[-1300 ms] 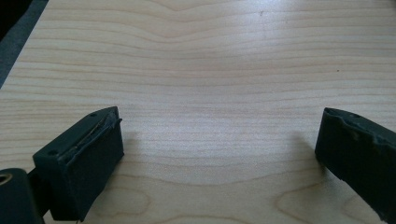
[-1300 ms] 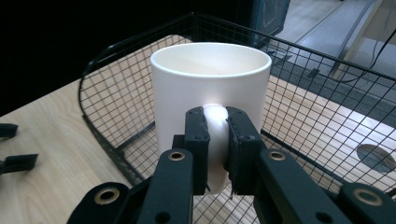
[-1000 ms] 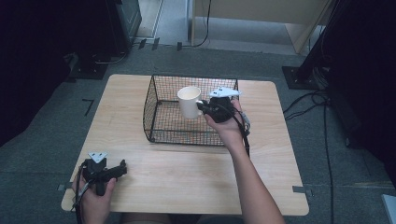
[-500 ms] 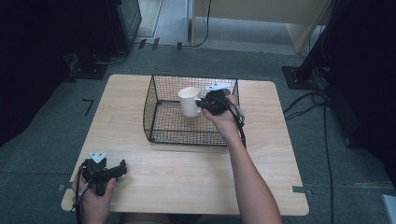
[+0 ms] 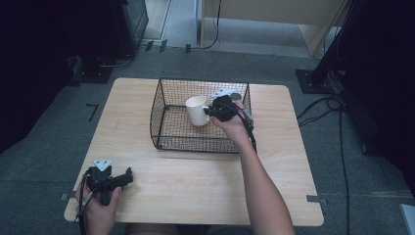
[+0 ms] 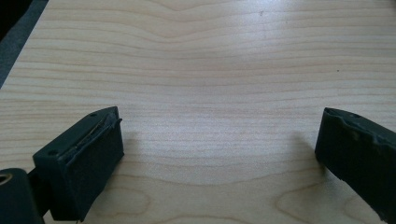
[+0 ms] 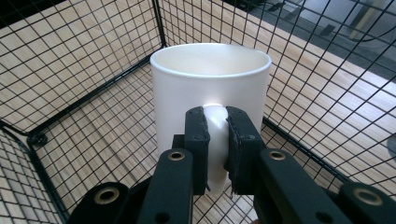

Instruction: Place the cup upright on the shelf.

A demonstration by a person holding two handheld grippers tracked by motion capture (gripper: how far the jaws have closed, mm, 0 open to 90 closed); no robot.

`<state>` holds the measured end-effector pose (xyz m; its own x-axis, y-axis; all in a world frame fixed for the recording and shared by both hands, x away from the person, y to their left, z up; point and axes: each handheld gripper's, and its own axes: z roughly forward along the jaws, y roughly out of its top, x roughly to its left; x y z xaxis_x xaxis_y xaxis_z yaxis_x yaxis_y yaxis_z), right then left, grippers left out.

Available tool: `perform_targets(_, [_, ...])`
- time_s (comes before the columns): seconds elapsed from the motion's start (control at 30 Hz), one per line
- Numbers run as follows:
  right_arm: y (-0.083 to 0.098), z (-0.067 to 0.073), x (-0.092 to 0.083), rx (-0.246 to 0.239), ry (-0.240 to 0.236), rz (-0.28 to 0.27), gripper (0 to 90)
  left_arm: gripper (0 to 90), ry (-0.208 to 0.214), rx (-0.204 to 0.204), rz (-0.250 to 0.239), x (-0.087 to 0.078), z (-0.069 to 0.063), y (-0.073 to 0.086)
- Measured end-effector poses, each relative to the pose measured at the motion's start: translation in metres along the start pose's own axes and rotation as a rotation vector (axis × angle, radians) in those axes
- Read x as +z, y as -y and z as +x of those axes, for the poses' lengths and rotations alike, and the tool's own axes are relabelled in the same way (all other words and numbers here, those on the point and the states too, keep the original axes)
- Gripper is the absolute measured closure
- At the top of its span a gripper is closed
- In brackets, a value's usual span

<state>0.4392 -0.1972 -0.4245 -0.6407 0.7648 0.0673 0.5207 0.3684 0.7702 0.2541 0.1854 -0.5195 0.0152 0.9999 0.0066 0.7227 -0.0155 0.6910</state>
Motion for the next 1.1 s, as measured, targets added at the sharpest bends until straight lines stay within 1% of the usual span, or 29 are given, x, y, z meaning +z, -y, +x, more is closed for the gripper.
perform_targets(0.07, [0.001,0.000,0.001,-0.008,-0.015,0.016,80.5,1.1,0.000,0.000,0.000,0.000,0.000,0.000])
perform_targets(0.1, [0.002,0.000,0.002,-0.023,-0.015,0.020,80.4,1.1,0.000,0.000,0.000,0.000,0.000,0.000])
perform_targets(0.17, [0.003,0.000,0.003,-0.039,-0.002,0.026,80.3,1.1,0.000,0.000,0.000,0.000,0.000,0.000])
perform_targets(0.27, [0.004,-0.001,0.005,-0.029,0.009,0.043,80.1,1.1,0.000,0.000,0.000,0.000,0.000,0.000])
perform_targets(0.37, [0.006,-0.001,0.009,-0.017,0.005,0.062,79.1,1.1,0.000,0.000,0.000,0.000,0.000,0.000])
perform_targets(0.47, [0.007,0.000,0.012,-0.036,0.007,0.082,77.9,1.1,0.000,0.000,0.000,0.000,0.000,0.000])
perform_targets(0.57, [0.007,0.000,0.011,-0.036,0.004,0.079,75.7,1.1,0.000,0.000,0.000,0.000,0.000,0.000])
perform_targets(0.63, [0.007,-0.001,0.009,-0.021,-0.007,0.051,71.9,1.1,0.000,0.000,0.000,0.000,0.000,0.000])
perform_targets(0.7, [0.006,-0.002,0.007,-0.022,-0.008,0.028,68.0,1.1,0.000,0.000,0.000,0.000,0.000,0.000])
perform_targets(0.77, [0.004,-0.002,0.003,-0.010,-0.010,0.003,62.9,1.1,0.000,0.000,0.000,0.000,0.000,0.000])
perform_targets(0.83, [0.001,-0.001,-0.001,0.000,-0.009,-0.035,59.4,1.1,0.000,0.000,0.000,0.000,0.000,0.000])
perform_targets(0.93, [-0.004,0.001,-0.009,0.013,-0.023,-0.086,54.5,1.1,0.000,0.000,0.000,0.000,0.000,0.000])
perform_targets(1.03, [-0.008,0.004,-0.018,0.019,-0.033,-0.114,49.5,1.1,0.000,0.000,0.000,0.000,0.000,0.000])
perform_targets(1.1, [-0.010,0.006,-0.025,0.025,-0.042,-0.121,45.8,1.1,0.000,0.000,0.000,0.000,0.000,0.000])
